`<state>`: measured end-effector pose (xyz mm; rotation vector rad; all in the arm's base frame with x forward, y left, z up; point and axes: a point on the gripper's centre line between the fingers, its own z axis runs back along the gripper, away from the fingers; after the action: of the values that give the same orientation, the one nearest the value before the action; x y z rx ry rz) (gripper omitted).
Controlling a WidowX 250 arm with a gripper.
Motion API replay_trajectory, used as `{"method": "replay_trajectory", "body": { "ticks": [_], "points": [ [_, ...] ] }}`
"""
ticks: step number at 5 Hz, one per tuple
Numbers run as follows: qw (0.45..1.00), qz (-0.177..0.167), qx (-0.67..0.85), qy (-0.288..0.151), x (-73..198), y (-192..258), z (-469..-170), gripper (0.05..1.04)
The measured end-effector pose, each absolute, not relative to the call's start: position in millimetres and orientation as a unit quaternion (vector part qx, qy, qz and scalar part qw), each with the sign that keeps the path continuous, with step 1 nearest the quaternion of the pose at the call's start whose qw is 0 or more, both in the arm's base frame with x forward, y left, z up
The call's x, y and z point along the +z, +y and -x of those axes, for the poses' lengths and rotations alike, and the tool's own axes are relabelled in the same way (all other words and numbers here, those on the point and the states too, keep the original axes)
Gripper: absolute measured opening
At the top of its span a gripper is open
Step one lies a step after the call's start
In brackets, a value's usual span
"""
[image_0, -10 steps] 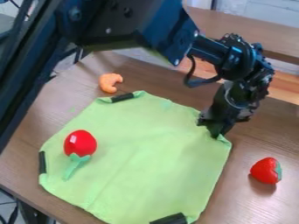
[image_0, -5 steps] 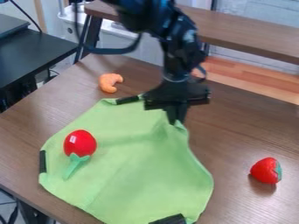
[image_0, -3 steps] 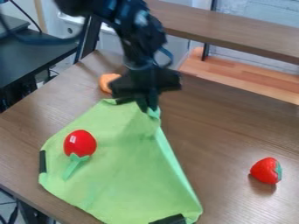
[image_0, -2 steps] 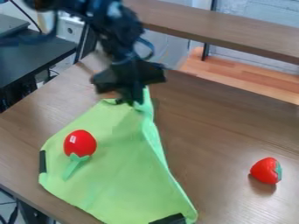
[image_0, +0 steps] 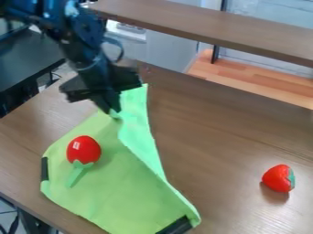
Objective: Folds the cloth from the right to the left
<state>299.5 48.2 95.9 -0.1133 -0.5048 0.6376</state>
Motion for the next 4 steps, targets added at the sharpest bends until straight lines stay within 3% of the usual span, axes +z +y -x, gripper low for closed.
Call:
{"method": "replay_trajectory", "body": {
  "ticks": [2,4],
  "points": [
    [0.913,0.058,0.316,-0.251,107,75,-274,0.055],
    [0.917,0.03,0.307,-0.251,113,107,-253,0.076]
  ]
}}
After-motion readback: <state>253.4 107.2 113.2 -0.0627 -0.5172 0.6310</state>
